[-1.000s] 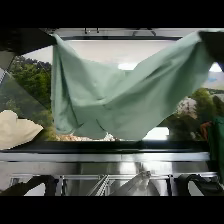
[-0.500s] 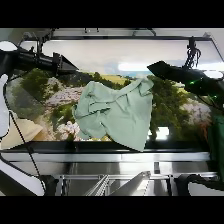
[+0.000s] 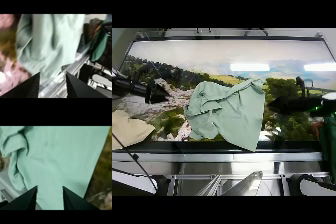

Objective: Fold the shirts.

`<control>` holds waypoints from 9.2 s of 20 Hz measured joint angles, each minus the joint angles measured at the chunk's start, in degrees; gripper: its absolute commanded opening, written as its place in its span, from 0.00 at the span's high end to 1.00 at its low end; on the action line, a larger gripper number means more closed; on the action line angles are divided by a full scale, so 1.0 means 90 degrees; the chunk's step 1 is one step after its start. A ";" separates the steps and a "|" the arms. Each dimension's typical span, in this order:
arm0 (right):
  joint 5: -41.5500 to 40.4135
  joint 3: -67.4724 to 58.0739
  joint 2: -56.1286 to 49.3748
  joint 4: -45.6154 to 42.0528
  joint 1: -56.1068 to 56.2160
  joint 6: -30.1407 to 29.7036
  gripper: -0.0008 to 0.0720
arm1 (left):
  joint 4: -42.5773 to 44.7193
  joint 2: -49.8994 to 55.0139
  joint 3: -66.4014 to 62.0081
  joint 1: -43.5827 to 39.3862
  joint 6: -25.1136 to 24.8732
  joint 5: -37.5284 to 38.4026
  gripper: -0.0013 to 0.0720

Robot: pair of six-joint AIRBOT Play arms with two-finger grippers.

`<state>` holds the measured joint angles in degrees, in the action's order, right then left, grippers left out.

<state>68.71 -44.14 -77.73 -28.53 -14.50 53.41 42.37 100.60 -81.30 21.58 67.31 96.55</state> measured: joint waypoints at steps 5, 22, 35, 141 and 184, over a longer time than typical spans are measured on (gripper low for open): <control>-0.0410 0.1865 0.0862 -0.0192 0.0068 0.0585 0.48 | 0.0704 -0.0767 0.2072 0.0046 -0.0073 -0.0843 0.53; -0.2239 0.2824 0.0525 0.1508 0.2484 0.0719 0.50 | 0.0634 -0.0675 0.2963 -0.1863 -0.0226 -0.2837 0.53; -0.1052 0.2205 0.1783 0.1814 0.1627 0.0420 0.97 | -0.0240 -0.1819 0.2977 -0.1569 -0.0928 -0.2382 0.95; -0.1549 -0.3849 -0.3429 0.3837 -0.0646 -0.3351 0.97 | -0.4789 0.3604 -0.3820 -0.0556 -0.0702 -0.1362 0.95; 0.1020 -0.3276 -0.2380 -0.2710 -0.1984 0.0886 0.55 | -0.0474 0.2297 -0.2856 0.0228 0.0986 0.0452 0.65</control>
<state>77.89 -73.63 -99.15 -52.93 -32.36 61.39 38.11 121.27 -107.00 23.64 76.18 100.62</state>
